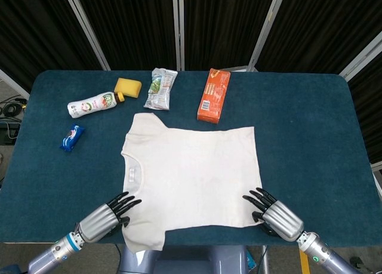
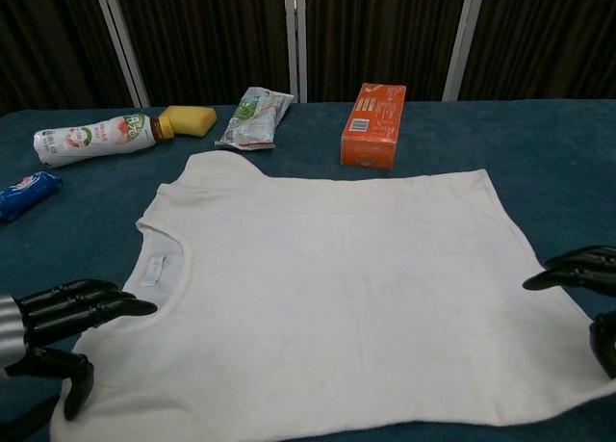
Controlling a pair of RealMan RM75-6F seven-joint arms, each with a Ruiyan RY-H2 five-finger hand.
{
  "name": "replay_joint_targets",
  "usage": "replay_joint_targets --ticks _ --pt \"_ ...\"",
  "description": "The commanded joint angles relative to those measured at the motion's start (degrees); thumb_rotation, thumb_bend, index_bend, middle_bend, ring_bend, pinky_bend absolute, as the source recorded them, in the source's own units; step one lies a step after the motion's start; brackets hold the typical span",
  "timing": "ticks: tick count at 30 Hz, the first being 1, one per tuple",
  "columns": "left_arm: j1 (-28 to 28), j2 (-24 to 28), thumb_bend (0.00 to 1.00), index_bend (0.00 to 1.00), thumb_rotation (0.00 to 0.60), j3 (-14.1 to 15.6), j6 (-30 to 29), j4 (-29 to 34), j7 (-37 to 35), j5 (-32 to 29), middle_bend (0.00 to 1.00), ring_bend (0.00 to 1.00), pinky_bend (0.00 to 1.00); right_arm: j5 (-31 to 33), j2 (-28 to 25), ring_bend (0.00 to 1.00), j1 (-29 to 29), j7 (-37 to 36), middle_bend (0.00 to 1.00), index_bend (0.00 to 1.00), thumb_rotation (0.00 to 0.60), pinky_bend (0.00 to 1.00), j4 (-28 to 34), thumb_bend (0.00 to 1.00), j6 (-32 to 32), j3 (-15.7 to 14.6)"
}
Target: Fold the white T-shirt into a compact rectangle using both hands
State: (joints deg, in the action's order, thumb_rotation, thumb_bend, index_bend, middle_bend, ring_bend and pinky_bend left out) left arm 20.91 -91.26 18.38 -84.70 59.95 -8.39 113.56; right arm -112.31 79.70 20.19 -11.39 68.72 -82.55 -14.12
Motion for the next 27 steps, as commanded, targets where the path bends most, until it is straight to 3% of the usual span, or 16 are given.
replay_joint_targets --ticks 1,10,27 --pt "-0.5 1.3 0.62 0.71 0.600 0.8 -1.2 0.9 -0.8 0.6 0.00 0.00 0.00 -1.0 -1.5 0.00 0.6 -1.5 0.10 0.72 0.600 0.00 1.0 0.52 -0.7 -0.8" --pt "-1.8 4.7 0.62 0.71 0.600 3.8 -3.8 3.0 -2.8 2.8 0.00 0.00 0.00 -4.7 -4.8 0.00 1.4 -3.2 0.11 0.72 0.600 0.00 3.6 0.52 -1.8 -3.7" --pt "-3.4 10.1 0.62 0.73 0.600 8.7 -5.9 6.8 -1.7 8.4 0.00 0.00 0.00 -11.3 -9.4 0.00 2.4 0.7 0.11 0.72 0.600 0.00 10.9 0.52 -0.2 -8.3"
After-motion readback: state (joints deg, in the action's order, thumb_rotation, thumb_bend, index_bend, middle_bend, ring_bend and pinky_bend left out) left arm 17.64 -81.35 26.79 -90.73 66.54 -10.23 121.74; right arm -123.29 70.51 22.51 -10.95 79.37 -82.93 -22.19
